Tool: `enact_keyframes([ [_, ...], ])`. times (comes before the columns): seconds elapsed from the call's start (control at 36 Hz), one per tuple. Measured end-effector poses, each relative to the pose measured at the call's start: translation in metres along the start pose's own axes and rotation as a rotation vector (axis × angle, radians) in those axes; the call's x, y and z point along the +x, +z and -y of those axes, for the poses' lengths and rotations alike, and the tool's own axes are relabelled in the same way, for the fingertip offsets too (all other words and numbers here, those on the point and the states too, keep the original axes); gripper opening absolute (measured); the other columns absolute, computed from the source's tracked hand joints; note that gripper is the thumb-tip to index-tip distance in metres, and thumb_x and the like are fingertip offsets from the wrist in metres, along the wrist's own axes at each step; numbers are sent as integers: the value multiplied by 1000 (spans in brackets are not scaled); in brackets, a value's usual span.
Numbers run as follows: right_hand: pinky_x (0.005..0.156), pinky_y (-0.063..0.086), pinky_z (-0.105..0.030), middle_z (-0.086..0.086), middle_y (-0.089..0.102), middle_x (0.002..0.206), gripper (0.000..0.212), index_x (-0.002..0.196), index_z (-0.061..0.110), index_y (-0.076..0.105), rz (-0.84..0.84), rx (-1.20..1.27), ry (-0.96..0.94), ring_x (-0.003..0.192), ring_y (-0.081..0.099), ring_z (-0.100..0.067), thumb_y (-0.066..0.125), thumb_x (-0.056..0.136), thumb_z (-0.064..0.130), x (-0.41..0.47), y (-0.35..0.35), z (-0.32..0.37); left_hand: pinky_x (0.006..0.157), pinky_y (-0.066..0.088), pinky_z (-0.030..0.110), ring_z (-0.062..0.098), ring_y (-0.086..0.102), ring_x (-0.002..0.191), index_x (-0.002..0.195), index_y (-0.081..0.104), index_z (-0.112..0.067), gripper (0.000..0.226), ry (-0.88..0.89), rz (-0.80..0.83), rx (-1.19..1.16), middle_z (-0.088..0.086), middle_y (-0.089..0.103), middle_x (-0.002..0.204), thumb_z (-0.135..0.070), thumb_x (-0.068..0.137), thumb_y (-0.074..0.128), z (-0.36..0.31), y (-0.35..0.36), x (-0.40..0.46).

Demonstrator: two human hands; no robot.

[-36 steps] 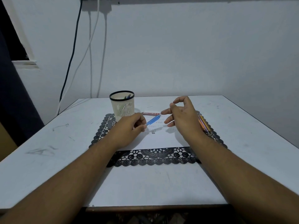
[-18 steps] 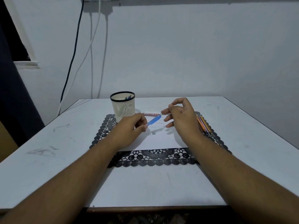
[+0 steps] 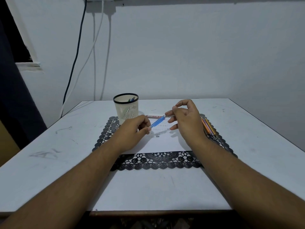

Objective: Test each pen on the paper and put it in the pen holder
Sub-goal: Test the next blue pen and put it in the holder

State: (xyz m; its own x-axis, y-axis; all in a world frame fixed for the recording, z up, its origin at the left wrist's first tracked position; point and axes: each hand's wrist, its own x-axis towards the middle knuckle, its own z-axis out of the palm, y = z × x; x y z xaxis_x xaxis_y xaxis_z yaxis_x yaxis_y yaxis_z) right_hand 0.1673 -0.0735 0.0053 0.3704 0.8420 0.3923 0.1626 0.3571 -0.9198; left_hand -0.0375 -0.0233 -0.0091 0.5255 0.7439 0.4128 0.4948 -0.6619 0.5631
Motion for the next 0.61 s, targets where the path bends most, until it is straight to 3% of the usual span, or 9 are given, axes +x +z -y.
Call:
enact_keyframes([
  [0.36,57,59,-38,-4,79,89,4,105,18,53,4,28,-32,72,70,-19,56,106,16,-1,0,1,66,40,9,0,60,80,95,63,-23,6,-11,-11,-18,-9,73,85,-20,100,65,-3,-1,0],
  [0.61,61,59,-43,-2,78,89,7,102,21,53,-2,15,-43,72,70,-10,56,106,16,-1,0,0,66,40,9,1,62,80,94,63,-25,7,-16,-13,-23,-10,73,85,-22,100,65,-3,0,0],
])
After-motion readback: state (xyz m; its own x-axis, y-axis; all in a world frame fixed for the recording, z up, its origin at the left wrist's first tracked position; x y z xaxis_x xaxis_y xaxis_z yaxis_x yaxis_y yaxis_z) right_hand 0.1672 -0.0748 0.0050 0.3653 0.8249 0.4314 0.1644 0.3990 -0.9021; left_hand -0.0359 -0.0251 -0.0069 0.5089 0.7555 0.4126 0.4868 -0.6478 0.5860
